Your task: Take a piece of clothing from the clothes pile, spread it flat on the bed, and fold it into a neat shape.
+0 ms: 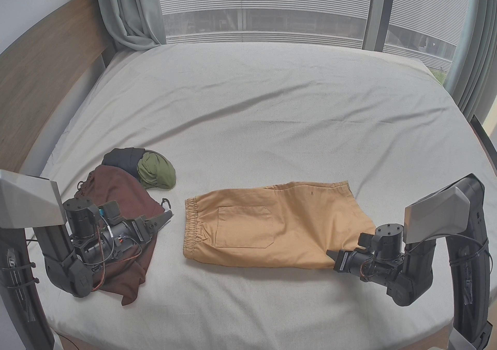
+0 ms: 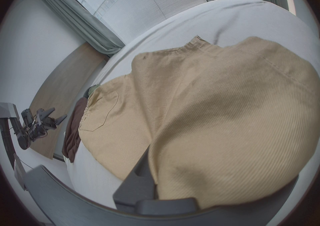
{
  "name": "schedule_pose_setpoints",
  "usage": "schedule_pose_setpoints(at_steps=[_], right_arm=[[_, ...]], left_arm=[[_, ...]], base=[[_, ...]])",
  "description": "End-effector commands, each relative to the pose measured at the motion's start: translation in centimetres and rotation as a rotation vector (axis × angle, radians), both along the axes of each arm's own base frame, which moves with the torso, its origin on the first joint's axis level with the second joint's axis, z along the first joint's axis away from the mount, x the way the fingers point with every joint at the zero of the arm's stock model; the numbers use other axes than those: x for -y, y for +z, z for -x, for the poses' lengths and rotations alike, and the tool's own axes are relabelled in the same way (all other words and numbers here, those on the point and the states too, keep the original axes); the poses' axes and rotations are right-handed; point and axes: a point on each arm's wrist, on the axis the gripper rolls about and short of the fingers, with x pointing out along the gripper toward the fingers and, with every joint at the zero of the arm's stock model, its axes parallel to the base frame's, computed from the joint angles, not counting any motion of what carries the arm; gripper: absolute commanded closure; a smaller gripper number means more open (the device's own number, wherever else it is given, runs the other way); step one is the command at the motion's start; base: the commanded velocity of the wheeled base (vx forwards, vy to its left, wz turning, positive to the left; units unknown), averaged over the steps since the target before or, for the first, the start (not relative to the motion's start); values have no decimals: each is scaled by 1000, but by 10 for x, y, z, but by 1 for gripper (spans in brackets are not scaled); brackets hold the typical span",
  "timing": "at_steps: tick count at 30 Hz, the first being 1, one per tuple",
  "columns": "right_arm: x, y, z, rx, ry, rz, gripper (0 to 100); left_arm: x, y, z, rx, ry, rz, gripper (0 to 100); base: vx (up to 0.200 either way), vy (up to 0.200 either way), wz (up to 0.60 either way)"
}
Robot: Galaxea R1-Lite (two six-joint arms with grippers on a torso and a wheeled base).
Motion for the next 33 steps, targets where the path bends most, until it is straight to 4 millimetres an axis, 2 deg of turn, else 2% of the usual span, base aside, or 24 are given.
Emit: schedule_pose_setpoints(at_steps=[1,20,25,26,30,33], right_arm=[[7,6,18,-41,-2,27,100],[14,7,30,-74,-63,72,100],[13,7,30,-73,-67,75,100],[13,7,29,-70,-67,74,0],[13,9,32,-73,-63,74,0],[15,12,42,-97,-49,82,0]], left_arm=[[2,-3,-1,-7,-6,0,0],[11,-6,6,-58,-60,49,0],[19,-8,9,-87,-86,84,0],[20,-8,10,-94,-87,93,0],[23,-9,12,-111,-106,106,0],[23,-11,13,-121,-118,110,0]], base=[[0,0,0],[0,0,0],[0,0,0],[0,0,0],[0,0,0],[0,0,0]])
